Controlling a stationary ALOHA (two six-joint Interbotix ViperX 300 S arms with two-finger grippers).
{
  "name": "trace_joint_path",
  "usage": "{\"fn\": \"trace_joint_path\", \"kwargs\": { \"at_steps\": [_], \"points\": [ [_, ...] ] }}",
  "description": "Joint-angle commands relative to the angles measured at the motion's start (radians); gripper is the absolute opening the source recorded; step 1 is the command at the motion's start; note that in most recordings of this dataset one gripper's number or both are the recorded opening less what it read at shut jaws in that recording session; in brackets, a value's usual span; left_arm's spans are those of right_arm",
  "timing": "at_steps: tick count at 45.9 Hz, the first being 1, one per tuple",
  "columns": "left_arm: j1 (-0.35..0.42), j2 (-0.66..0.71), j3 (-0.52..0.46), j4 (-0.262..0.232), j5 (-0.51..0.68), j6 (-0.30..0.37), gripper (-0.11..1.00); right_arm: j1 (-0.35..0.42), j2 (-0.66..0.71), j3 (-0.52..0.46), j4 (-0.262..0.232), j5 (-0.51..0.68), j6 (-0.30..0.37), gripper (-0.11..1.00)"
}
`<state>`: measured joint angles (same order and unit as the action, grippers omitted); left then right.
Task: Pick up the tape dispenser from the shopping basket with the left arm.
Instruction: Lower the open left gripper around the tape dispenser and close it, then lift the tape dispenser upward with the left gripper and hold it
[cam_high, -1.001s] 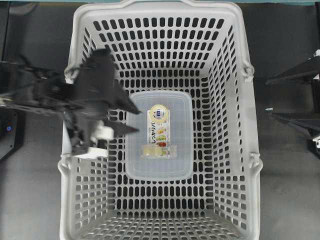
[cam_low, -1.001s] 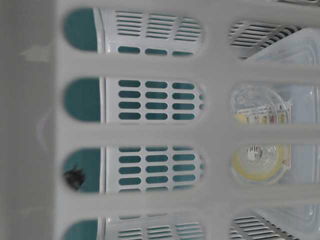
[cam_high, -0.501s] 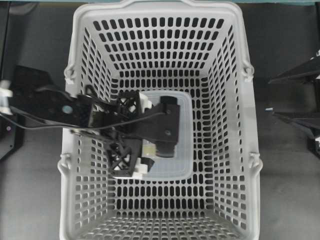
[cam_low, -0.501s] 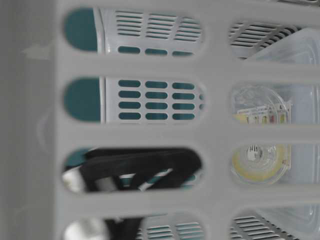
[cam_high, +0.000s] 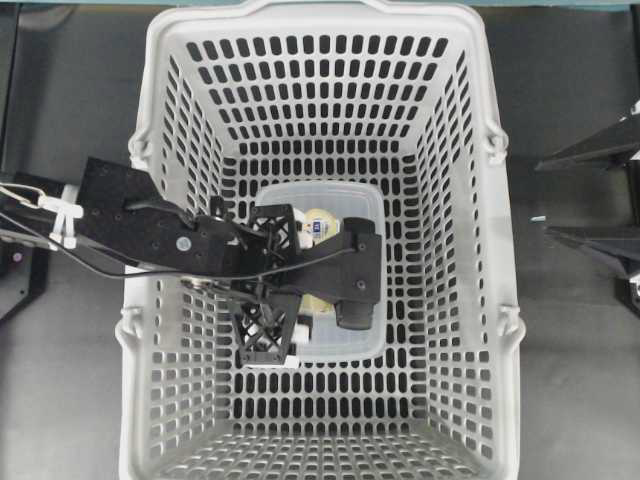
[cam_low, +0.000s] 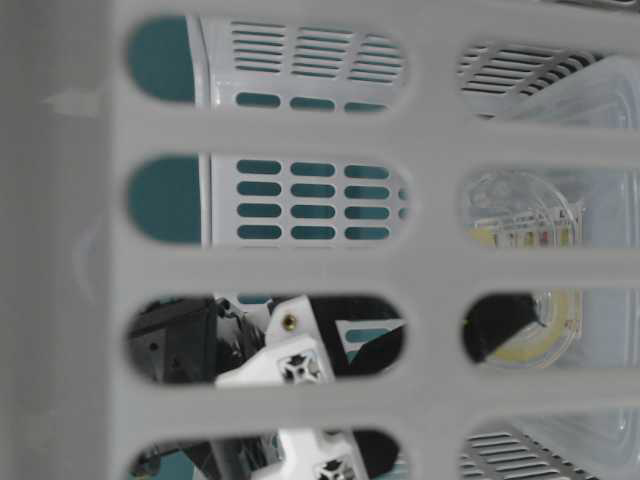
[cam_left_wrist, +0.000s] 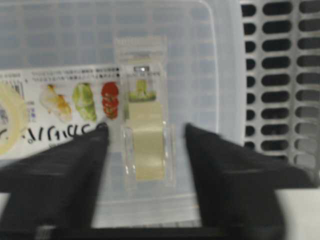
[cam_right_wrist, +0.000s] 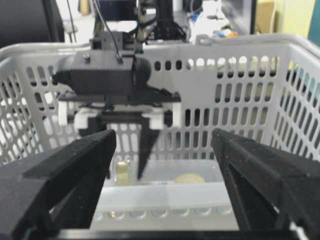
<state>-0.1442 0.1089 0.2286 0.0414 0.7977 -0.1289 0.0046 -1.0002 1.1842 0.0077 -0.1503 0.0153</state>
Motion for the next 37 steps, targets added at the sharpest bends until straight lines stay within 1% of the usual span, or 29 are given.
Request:
{"fn": "trace_joint_path", "kwargs": {
  "at_steps": [1, 2, 3, 10, 21, 26, 30, 37],
  "points": [
    [-0.006, -0.026, -0.025, 0.003, 0.011, 0.0, 0.37, 0.0, 0.003, -0.006, 0.002, 0.005, 0.0, 0.75],
    [-0.008, -0.031, -0.029, 0.003, 0.015, 0.0, 0.31, 0.0, 0.002, -0.006, 0.002, 0.006, 0.0, 0.75],
    [-0.008, -0.035, -0.032, 0.003, 0.02, 0.0, 0.28, 0.0, 0.002, -0.006, 0.003, 0.008, 0.0, 0.75],
    [-0.008, -0.08, -0.107, 0.003, 0.078, 0.006, 0.29, 0.0, -0.015, -0.006, 0.003, 0.021, 0.0, 0.75],
    [-0.005, -0.124, -0.282, 0.003, 0.261, 0.015, 0.29, -0.003, -0.041, -0.006, 0.003, 0.04, 0.0, 0.75],
    [-0.006, -0.121, -0.336, 0.003, 0.325, 0.02, 0.29, -0.006, -0.046, -0.006, 0.002, 0.04, 0.0, 0.75],
    [-0.006, -0.118, -0.35, 0.003, 0.351, 0.02, 0.29, -0.008, -0.046, -0.006, 0.003, 0.04, 0.0, 0.75],
    [-0.006, -0.118, -0.347, 0.003, 0.351, 0.018, 0.29, -0.009, -0.046, -0.006, 0.002, 0.04, 0.0, 0.75]
  ]
}}
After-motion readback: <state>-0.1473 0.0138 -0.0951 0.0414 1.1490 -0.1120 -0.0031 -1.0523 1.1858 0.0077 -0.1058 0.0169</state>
